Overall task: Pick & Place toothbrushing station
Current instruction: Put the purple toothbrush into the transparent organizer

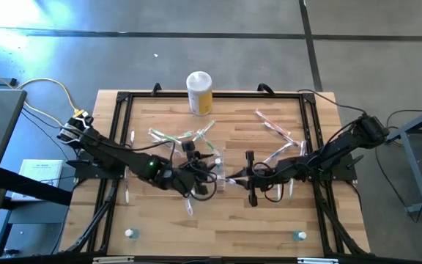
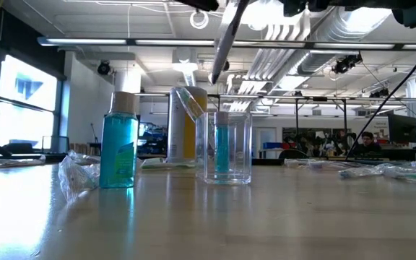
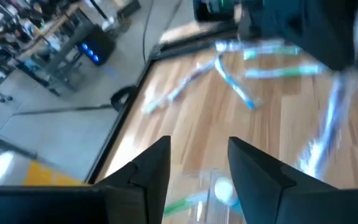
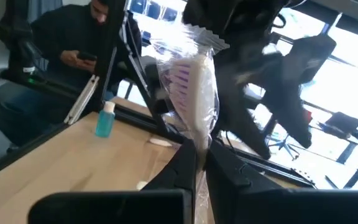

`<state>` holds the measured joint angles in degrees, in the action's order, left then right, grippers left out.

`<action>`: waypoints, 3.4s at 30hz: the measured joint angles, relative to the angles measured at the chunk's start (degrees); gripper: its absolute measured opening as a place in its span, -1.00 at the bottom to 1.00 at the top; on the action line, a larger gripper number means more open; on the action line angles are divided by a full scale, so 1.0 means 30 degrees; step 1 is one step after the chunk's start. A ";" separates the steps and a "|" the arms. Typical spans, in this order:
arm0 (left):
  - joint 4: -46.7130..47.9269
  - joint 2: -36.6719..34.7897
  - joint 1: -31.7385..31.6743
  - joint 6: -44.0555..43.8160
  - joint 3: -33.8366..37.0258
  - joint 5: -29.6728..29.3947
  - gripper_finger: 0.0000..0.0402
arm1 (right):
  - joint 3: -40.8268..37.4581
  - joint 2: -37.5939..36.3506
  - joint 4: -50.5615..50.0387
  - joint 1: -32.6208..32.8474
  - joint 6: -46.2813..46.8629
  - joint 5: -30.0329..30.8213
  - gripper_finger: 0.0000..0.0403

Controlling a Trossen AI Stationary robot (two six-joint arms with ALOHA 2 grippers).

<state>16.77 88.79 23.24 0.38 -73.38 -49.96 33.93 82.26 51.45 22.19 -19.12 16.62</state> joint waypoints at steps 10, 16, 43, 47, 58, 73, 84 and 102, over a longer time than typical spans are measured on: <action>0.6897 -0.1316 0.0483 -0.5614 0.0000 -0.2176 -0.23 | 0.0001 -0.1076 -0.2362 -0.0200 0.2845 0.1898 -0.95; 1.1123 -0.2140 0.1617 -0.9300 -0.0014 -0.4232 -0.23 | 0.0089 -0.2584 -0.5308 -0.0615 0.5967 0.0724 -0.95; 2.3275 -0.5505 0.4753 -1.5587 0.0000 -0.5695 -0.53 | 0.0064 -0.0969 -0.5385 -0.2059 0.8212 -0.1142 -0.95; 2.3426 -0.7595 0.4745 -1.3829 0.0000 -0.6201 -0.53 | 0.0089 -0.0755 -0.4958 -0.2107 0.8307 -0.1112 -0.95; 1.9970 -1.3966 0.4759 -1.4715 0.4776 -0.7697 -0.53 | 0.0074 -0.0686 -0.4904 -0.2337 0.8312 -0.1147 -0.95; -0.0341 -1.7032 0.4759 -0.3765 1.5585 -0.2514 -0.53 | 0.0074 -0.0036 -0.5866 -0.3085 0.9667 -0.1036 -0.95; -0.3165 -1.7027 0.4759 -0.1700 1.5715 -0.1484 -0.53 | 0.0081 0.0699 -0.5827 -0.3146 0.9967 -0.0496 -0.94; -0.2625 -1.7020 0.4759 -0.1713 1.5715 -0.0840 -0.53 | 0.0096 0.2186 -0.4853 -0.3816 1.0682 -0.0720 -0.89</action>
<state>8.89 37.74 37.52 -4.75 -26.24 -52.48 34.22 88.82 36.89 10.74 12.93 14.46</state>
